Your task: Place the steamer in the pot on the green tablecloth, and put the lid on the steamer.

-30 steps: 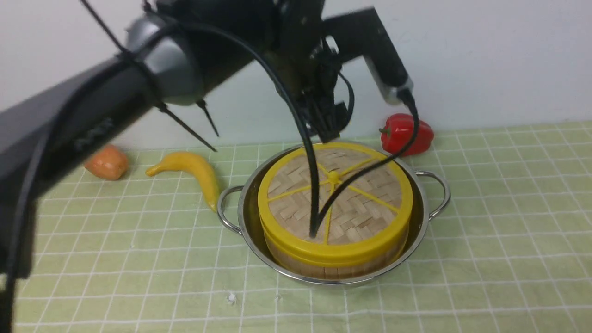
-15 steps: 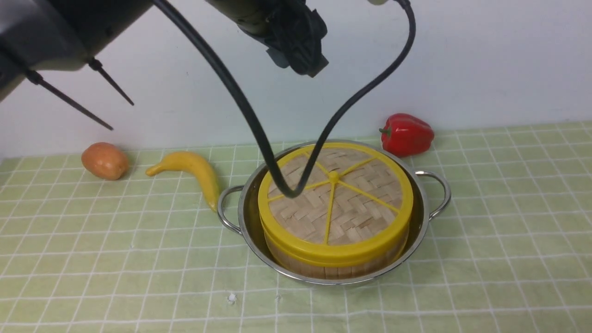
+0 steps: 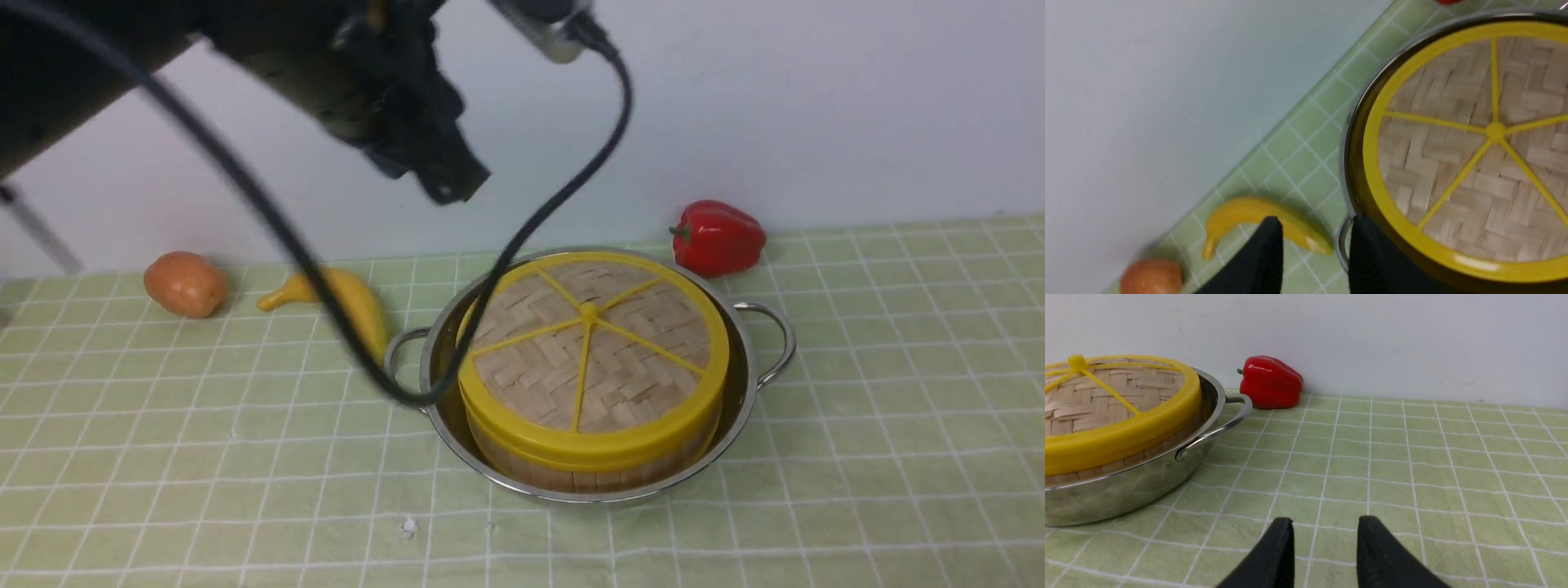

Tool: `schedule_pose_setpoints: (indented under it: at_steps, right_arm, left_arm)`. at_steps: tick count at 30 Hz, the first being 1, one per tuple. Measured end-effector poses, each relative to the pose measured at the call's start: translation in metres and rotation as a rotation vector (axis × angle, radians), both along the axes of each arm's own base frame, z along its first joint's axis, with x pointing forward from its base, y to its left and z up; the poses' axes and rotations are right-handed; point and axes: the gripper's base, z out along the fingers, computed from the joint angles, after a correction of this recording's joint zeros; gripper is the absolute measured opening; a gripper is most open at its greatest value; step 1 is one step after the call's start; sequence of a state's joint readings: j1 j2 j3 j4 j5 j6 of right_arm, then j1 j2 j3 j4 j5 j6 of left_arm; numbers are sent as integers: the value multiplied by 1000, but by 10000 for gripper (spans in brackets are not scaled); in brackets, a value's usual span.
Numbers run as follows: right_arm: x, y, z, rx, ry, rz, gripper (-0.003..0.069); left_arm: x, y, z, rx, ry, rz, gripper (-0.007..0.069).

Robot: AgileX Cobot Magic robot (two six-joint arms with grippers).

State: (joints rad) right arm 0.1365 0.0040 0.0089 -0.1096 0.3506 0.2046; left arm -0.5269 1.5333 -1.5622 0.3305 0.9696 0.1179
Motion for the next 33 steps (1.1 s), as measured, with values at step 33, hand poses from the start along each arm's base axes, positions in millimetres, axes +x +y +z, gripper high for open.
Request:
schedule_pose_setpoints:
  at_steps: [33]
  right_arm:
    - [0, 0, 0, 0, -1, 0, 242]
  left_arm:
    - [-246, 151, -213, -450, -494, 392, 243]
